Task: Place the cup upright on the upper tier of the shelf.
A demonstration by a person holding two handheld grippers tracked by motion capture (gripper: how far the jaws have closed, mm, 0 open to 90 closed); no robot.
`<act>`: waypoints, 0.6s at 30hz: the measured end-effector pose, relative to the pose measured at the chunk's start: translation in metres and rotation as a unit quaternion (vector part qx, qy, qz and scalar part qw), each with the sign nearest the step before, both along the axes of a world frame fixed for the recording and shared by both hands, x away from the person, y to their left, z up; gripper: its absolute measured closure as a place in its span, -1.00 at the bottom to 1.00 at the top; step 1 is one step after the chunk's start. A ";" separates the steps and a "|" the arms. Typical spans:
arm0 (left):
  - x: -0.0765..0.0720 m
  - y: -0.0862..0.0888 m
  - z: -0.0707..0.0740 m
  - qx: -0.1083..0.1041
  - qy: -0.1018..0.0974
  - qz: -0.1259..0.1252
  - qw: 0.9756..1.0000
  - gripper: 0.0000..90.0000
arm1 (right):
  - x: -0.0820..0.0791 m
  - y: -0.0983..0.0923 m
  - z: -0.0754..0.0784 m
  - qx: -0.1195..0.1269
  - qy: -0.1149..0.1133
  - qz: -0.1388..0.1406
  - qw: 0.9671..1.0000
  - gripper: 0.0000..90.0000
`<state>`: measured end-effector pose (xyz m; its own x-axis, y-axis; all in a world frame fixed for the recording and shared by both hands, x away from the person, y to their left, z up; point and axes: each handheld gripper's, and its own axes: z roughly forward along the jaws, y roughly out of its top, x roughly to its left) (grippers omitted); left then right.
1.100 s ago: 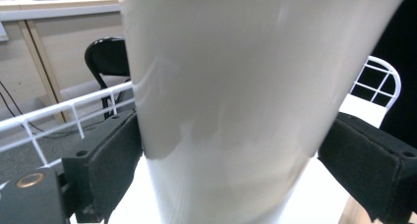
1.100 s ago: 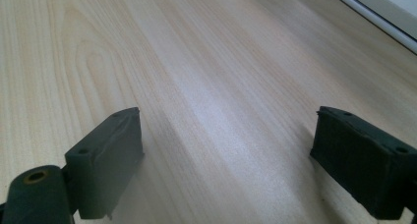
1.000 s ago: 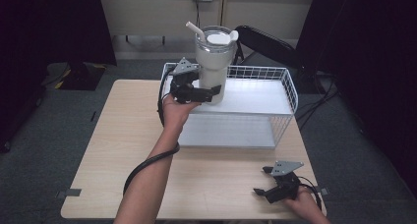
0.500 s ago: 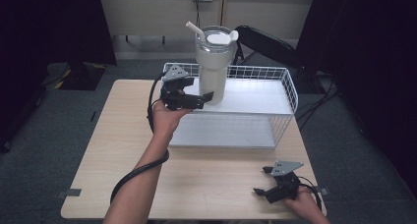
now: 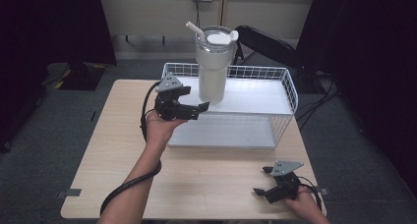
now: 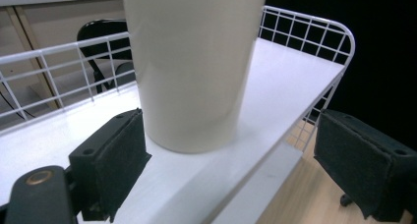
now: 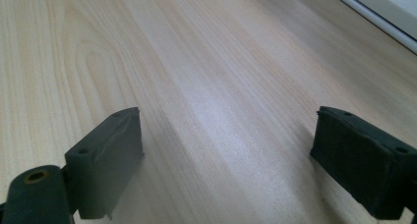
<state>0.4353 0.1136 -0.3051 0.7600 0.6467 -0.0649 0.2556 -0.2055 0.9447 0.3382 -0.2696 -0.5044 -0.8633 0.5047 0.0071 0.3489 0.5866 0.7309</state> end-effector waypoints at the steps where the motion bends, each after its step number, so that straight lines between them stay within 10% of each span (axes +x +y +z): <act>1: -0.002 0.000 -0.001 0.003 0.000 -0.002 1.000 -0.73 | 0.000 0.000 0.000 0.000 0.000 0.000 1.000 -0.75; 18: -0.028 0.010 -0.020 -0.003 0.007 -0.023 1.000 -0.73 | 0.000 0.000 0.000 0.000 0.001 0.000 1.000 -0.75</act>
